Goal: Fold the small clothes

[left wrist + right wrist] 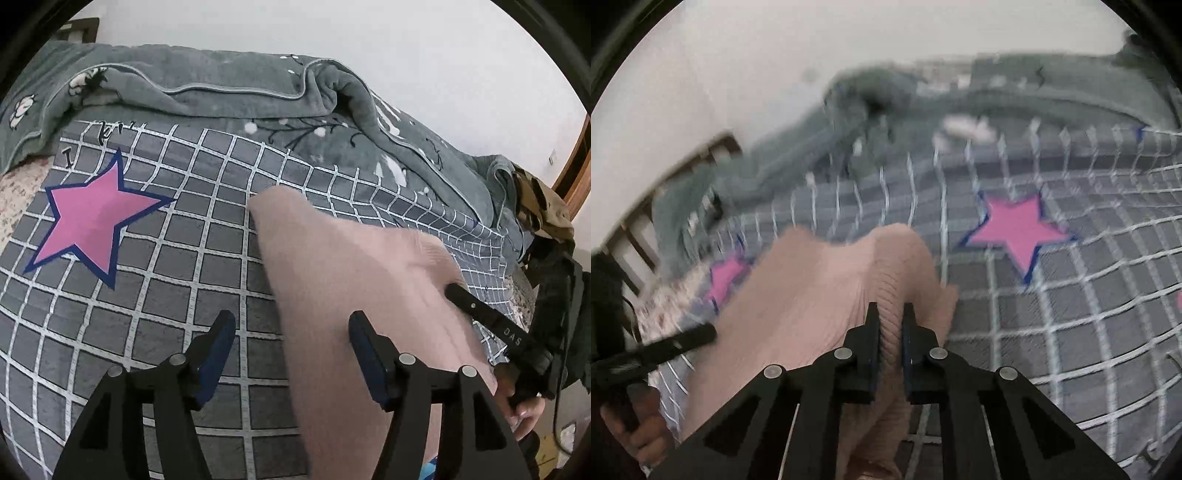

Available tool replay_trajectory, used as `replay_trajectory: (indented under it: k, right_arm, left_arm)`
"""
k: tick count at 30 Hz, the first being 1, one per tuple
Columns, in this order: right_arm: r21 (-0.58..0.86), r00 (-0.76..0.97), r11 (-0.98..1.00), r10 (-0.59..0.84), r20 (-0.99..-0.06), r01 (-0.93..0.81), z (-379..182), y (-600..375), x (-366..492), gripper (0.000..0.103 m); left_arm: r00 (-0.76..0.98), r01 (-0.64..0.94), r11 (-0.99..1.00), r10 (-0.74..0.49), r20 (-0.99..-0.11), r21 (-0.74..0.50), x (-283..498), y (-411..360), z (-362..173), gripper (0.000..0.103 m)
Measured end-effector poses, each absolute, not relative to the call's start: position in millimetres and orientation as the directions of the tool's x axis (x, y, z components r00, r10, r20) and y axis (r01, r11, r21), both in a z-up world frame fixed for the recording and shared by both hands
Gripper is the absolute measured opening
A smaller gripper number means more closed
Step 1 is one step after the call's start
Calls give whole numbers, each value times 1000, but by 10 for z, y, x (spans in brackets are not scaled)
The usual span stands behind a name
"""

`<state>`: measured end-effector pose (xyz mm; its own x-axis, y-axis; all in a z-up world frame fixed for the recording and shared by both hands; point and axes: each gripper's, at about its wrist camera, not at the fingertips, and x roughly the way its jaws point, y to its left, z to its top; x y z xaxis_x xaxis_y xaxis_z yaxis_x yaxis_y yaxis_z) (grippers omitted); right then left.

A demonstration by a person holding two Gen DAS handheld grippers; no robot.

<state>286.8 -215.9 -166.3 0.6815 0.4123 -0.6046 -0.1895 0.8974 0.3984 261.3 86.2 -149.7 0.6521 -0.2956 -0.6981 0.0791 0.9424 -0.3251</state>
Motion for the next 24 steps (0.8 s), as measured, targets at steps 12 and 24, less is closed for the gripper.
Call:
replay_trajectory:
  k: [12, 24]
  right_arm:
    - [299, 678, 899, 437, -591, -319, -1301, -1873, 2811, 26]
    - [263, 573, 908, 411, -709, -325, -1819, -1671, 3111, 22]
  left_arm:
    - [664, 195, 937, -343, -664, -290, 3077, 591, -1254, 61]
    - [554, 220, 903, -426, -715, -368, 3468, 468, -1693, 44]
